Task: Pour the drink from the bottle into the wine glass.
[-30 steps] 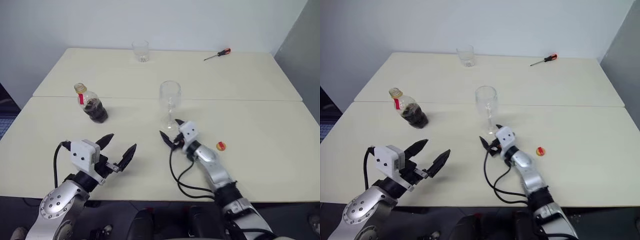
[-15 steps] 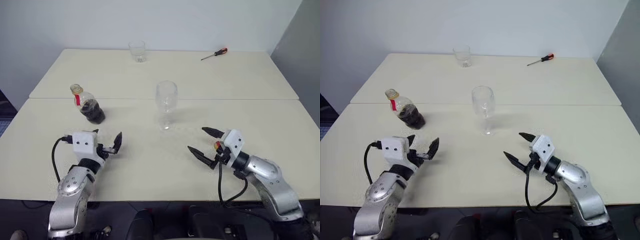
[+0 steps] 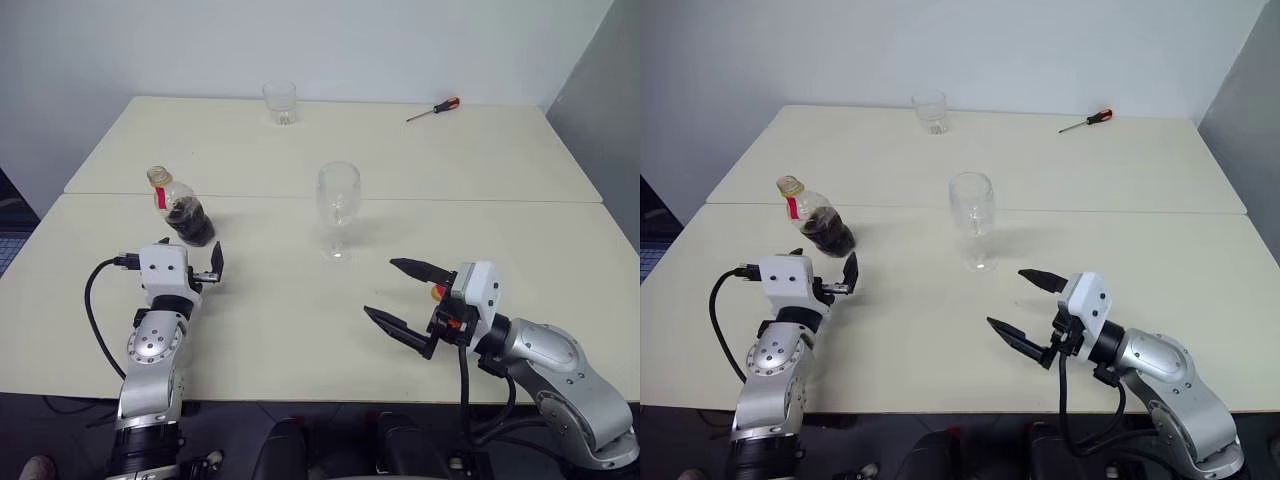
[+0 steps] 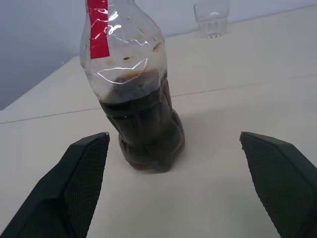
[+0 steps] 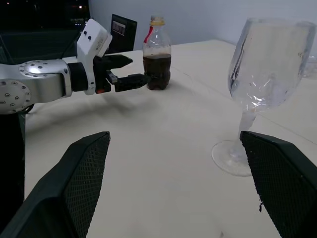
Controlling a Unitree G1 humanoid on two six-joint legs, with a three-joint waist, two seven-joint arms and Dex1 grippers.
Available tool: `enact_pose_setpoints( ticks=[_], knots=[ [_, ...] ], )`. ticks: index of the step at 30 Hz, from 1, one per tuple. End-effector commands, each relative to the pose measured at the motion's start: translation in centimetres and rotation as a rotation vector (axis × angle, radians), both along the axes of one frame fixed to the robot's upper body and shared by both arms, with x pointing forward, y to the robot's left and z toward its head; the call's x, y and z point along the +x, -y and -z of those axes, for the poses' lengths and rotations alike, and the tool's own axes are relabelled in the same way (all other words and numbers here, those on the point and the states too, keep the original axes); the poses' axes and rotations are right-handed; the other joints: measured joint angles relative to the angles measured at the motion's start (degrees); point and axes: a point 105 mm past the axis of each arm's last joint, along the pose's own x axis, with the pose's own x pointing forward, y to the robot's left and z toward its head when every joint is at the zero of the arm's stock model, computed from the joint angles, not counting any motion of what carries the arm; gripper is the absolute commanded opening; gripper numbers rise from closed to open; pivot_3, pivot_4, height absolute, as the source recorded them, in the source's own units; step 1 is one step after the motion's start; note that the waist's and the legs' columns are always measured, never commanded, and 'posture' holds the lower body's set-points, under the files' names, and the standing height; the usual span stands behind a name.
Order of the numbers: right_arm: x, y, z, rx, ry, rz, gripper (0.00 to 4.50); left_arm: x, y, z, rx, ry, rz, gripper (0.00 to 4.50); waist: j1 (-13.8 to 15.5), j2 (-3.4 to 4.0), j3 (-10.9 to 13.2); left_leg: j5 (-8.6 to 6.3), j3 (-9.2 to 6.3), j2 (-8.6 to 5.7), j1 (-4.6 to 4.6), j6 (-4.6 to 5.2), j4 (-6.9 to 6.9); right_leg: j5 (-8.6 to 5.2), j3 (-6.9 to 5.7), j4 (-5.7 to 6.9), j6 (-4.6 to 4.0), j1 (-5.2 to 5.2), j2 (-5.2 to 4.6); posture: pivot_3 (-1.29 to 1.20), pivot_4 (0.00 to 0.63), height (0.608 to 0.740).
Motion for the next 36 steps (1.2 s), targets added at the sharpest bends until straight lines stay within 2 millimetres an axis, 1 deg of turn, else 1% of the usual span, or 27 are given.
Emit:
enact_pose_setpoints(
  ticks=[1,3,6,9,17,25,30,33,36],
  knots=[
    [-0.8,-0.4,-1.5,0.024,0.043,-0.033,4.48,0.5,-1.3,-2.2,0.046,0.083,-0.044,4.50,0.0,-0.02,0.0,0.00,0.00,-0.01,0.00,0.00,0.00,0.00,-0.01,0.00,0.00,0.00,0.00,0.00,0.150,0.740],
    [-0.8,-0.4,-1.5,0.024,0.040,-0.031,4.48,0.9,-1.4,-2.4,0.039,0.094,-0.047,4.50,0.0,-0.04,0.0,0.00,-0.01,-0.01,0.00,0.00,0.00,0.00,-0.01,0.01,0.00,0.00,0.00,0.00,0.150,0.740],
    [-0.8,-0.4,-1.6,0.023,0.040,-0.027,4.48,1.5,-0.9,-2.9,0.058,0.120,-0.018,4.50,0.0,-0.06,0.0,0.00,0.01,0.00,0.00,0.00,0.01,0.00,-0.03,0.00,0.00,0.01,-0.01,0.00,0.150,0.740],
    [-0.7,-0.3,-1.6,0.018,0.045,-0.020,4.48,2.0,-0.8,-3.2,0.062,0.138,-0.018,4.50,0.0,-0.08,0.0,0.00,0.00,-0.01,-0.01,0.00,0.02,0.00,-0.04,0.00,0.00,0.01,-0.03,0.00,0.150,0.740],
    [-0.5,-0.1,-1.6,0.006,0.049,-0.007,4.48,3.2,-1.1,-3.5,0.045,0.163,-0.036,4.50,0.0,-0.10,-0.1,0.00,0.00,-0.02,0.00,0.00,0.02,0.01,-0.08,0.02,0.00,0.02,-0.02,0.00,0.150,0.740],
    [-0.3,0.1,-1.6,0.003,0.044,0.002,4.48,3.8,-1.3,-3.6,0.037,0.183,-0.054,4.50,0.0,-0.12,-0.1,0.00,0.00,-0.02,0.00,0.00,0.03,0.01,-0.09,0.02,0.00,0.03,-0.02,0.00,0.150,0.740],
    [-0.1,0.2,-1.5,0.003,0.041,0.012,4.48,4.3,-2.0,-3.6,0.027,0.184,-0.065,4.50,0.0,-0.13,-0.1,0.00,-0.01,-0.02,0.00,0.00,0.04,0.01,-0.11,0.03,0.00,0.03,-0.03,0.00,0.150,0.740],
    [0.0,0.2,-1.6,0.005,0.038,0.016,4.48,5.0,-2.5,-3.6,0.021,0.182,-0.076,4.50,0.1,-0.15,-0.1,0.00,-0.01,-0.04,0.00,0.00,0.04,0.01,-0.13,0.04,0.00,0.03,-0.02,0.00,0.150,0.740],
    [0.1,0.1,-1.6,0.007,0.039,0.020,4.48,5.8,-2.5,-3.7,0.015,0.181,-0.068,4.50,0.0,-0.17,-0.1,0.00,0.00,-0.07,0.01,0.00,0.05,0.02,-0.17,0.04,0.00,0.03,-0.02,0.00,0.150,0.740]
  ],
)
